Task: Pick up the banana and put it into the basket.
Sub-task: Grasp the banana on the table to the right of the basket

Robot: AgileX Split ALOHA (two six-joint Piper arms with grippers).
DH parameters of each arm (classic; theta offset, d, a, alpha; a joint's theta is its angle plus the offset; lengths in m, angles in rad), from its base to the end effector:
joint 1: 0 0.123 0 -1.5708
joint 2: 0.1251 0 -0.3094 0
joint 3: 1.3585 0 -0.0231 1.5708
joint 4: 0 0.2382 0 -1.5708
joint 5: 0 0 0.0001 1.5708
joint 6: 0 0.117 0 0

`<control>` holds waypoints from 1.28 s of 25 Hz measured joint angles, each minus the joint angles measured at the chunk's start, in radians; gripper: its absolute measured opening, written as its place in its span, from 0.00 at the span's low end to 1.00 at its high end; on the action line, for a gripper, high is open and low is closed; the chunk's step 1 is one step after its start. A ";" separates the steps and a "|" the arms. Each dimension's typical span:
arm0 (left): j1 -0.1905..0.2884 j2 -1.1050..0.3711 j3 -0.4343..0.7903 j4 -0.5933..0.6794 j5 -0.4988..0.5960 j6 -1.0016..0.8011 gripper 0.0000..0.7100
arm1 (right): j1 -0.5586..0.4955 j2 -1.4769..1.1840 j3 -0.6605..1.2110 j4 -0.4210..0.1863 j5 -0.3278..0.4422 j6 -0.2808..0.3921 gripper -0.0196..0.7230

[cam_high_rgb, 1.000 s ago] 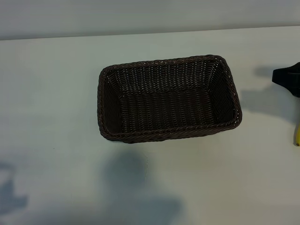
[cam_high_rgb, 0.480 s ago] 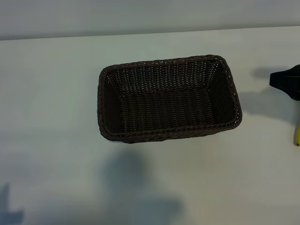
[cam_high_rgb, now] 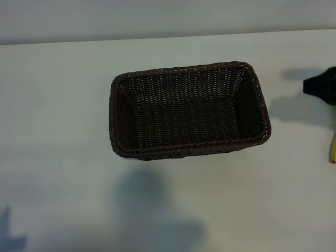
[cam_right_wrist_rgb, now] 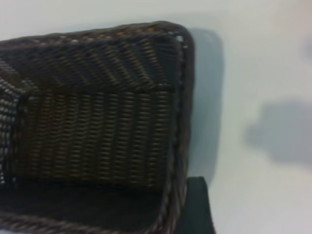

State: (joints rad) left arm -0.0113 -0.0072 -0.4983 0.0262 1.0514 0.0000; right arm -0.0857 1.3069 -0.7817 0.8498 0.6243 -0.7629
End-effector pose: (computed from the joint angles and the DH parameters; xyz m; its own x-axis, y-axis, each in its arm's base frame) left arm -0.0177 0.0029 0.2597 -0.4427 0.0180 -0.8965 -0.0033 0.9998 0.0217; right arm 0.2529 0.0299 0.2681 -0.7655 0.0501 -0.6415 -0.2145 0.9201 0.3278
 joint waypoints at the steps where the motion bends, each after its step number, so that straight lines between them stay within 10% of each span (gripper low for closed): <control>1: 0.000 0.000 0.000 0.000 0.000 0.000 0.85 | 0.000 0.027 -0.031 -0.014 0.014 0.021 0.81; 10: 0.000 0.000 0.000 0.000 0.000 0.000 0.85 | 0.000 0.199 -0.210 -0.212 0.085 0.231 0.81; 24: 0.000 0.000 0.001 0.000 0.000 0.000 0.85 | 0.000 0.364 -0.265 -0.726 0.085 0.678 0.81; 32: 0.000 0.000 0.001 0.000 0.000 0.000 0.85 | 0.000 0.498 -0.323 -0.842 0.111 0.743 0.81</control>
State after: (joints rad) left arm -0.0113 -0.0072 -0.4973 0.0262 1.0514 0.0000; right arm -0.0857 1.8052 -1.1048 0.0080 0.7348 -0.0195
